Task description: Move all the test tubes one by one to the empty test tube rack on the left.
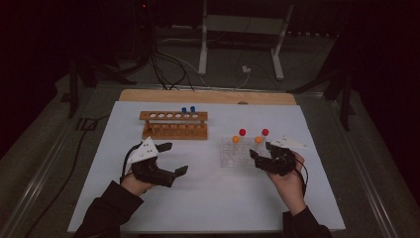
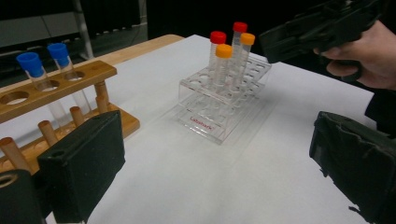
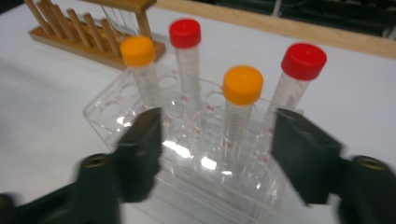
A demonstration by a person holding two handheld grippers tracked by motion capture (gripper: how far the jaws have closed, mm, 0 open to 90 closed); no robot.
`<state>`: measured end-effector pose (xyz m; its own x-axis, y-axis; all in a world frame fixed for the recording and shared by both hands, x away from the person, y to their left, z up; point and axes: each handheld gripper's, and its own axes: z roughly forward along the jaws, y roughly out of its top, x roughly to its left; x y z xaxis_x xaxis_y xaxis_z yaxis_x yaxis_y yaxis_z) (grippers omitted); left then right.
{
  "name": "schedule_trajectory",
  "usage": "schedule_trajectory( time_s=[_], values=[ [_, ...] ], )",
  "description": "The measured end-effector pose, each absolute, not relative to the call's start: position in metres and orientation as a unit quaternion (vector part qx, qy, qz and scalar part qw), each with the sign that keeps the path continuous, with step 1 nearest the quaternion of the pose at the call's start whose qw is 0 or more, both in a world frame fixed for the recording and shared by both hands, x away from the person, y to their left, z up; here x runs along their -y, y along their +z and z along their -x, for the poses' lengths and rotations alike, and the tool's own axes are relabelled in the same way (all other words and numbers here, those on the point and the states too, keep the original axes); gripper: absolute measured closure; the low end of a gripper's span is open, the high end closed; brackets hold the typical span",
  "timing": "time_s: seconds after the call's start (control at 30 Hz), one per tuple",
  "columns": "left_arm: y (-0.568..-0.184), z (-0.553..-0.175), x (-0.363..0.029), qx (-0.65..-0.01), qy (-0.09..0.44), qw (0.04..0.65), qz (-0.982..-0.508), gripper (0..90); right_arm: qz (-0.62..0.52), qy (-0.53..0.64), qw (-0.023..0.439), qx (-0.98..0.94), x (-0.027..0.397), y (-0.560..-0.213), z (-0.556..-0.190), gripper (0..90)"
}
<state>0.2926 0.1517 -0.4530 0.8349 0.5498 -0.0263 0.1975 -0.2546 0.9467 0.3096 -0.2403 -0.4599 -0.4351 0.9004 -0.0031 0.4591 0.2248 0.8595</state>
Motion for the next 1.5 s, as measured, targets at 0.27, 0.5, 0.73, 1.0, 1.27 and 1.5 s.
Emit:
schedule_trajectory(
  time_s=[0.27,0.5,0.73,1.0,1.27,1.5],
  values=[
    [-0.455,-0.292,-0.151,-0.239,0.155,0.559,-0.779,4.2,-0.482,0.399,0.26,-0.736,0.243,-0.468,-0.323,53.0],
    [-0.455,-0.292,-0.15,-0.234,0.155,0.558,-0.781,4.2,-0.476,0.4,0.264,-0.738,0.241,-0.469,-0.329,62.6],
    [-0.454,-0.292,-0.151,-0.234,0.151,0.559,-0.781,4.2,-0.477,0.384,0.267,-0.744,0.238,-0.473,-0.335,69.7],
    [-0.454,-0.292,-0.152,-0.235,0.151,0.56,-0.78,4.2,-0.477,0.378,0.266,-0.747,0.236,-0.475,-0.338,74.0],
    [-0.455,-0.293,-0.152,-0.236,0.147,0.556,-0.783,4.2,-0.469,0.388,0.273,-0.745,0.237,-0.467,-0.334,74.4],
    [-0.456,-0.293,-0.152,-0.235,0.138,0.555,-0.786,4.2,-0.46,0.399,0.289,-0.738,0.238,-0.454,-0.326,74.5]
  ],
)
